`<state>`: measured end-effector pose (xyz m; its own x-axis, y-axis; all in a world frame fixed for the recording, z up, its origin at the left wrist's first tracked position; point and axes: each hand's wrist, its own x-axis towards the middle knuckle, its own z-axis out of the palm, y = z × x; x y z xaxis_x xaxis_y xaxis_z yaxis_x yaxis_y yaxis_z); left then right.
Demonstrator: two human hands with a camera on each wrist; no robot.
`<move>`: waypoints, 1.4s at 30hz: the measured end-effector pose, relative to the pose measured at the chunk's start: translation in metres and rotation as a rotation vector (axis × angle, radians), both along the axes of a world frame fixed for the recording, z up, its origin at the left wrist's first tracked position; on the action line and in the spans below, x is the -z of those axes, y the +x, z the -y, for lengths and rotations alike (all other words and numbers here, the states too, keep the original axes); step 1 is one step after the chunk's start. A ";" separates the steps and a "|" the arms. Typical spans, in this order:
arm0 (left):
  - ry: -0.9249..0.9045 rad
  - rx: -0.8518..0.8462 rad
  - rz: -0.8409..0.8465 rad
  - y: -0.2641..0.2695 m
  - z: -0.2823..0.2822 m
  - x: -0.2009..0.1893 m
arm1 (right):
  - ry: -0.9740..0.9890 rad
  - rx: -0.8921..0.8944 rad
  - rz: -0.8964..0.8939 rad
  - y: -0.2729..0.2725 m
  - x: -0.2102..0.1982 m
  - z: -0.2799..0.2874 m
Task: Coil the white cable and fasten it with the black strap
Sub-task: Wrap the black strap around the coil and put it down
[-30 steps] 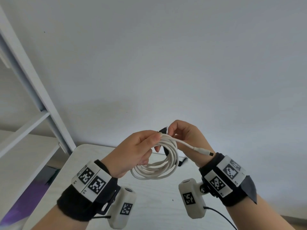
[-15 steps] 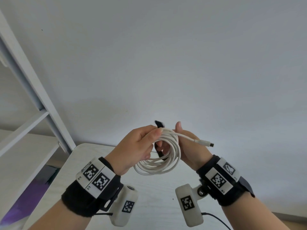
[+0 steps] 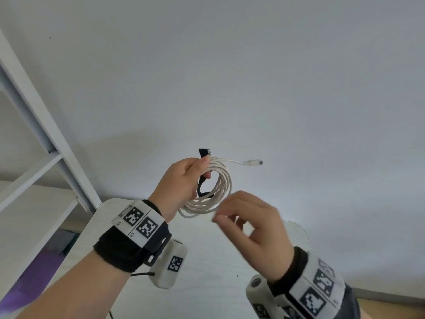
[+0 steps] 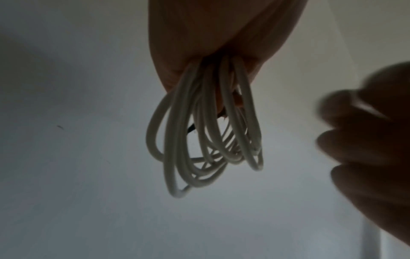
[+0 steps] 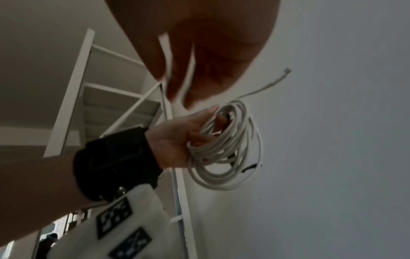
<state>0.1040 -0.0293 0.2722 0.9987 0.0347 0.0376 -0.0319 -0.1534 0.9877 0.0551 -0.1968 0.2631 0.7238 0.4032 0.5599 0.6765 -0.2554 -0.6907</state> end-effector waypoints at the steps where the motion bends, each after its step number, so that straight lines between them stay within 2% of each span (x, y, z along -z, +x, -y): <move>1: 0.014 0.000 0.010 0.000 0.002 0.001 | -0.107 0.039 -0.057 0.002 0.004 -0.004; 5: 0.067 0.005 0.051 0.000 0.009 0.005 | -0.368 0.084 -0.284 0.016 0.003 -0.014; 8: 0.089 -0.002 0.069 0.003 0.010 0.008 | -0.466 0.070 -0.391 0.021 -0.008 -0.021; 16: 0.157 -0.020 0.064 0.008 0.004 0.019 | -0.358 -0.032 -0.607 0.036 -0.008 -0.030; 23: 0.198 -0.020 0.073 0.011 0.001 0.025 | -0.311 0.025 -0.432 0.041 0.015 -0.029; 26: 0.227 -0.015 0.067 0.012 0.001 0.030 | -0.232 0.083 -0.454 0.041 0.018 -0.024; 30: 0.224 -0.031 0.032 0.013 -0.002 0.037 | -0.151 0.029 -0.472 0.036 0.016 -0.015; 35: 0.250 -0.011 0.042 0.009 0.001 0.036 | -0.288 0.104 -0.239 0.031 0.018 -0.013; 38: 0.249 0.016 0.035 0.005 0.004 0.038 | -0.175 0.154 -0.124 0.031 0.015 -0.014; 42: 0.284 0.049 0.037 -0.005 0.008 0.033 | -0.063 0.204 -0.129 0.037 0.002 -0.008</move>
